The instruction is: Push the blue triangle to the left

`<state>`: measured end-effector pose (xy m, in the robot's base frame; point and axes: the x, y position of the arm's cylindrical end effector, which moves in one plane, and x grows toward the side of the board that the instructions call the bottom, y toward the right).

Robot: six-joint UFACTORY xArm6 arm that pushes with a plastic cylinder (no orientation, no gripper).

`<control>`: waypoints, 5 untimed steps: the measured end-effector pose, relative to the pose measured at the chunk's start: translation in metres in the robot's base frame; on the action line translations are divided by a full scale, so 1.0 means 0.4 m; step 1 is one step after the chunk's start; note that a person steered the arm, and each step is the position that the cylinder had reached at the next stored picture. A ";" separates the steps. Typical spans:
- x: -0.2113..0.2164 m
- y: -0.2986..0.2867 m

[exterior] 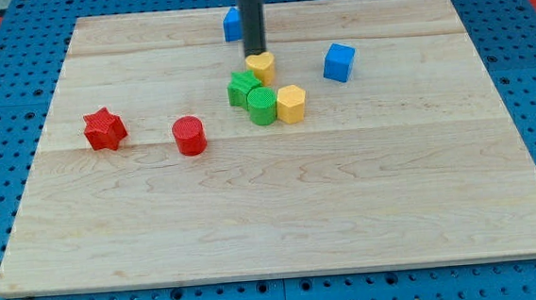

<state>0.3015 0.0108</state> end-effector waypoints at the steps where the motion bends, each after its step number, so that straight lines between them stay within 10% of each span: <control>1: 0.006 0.146; 5: -0.056 0.176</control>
<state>0.2790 0.0811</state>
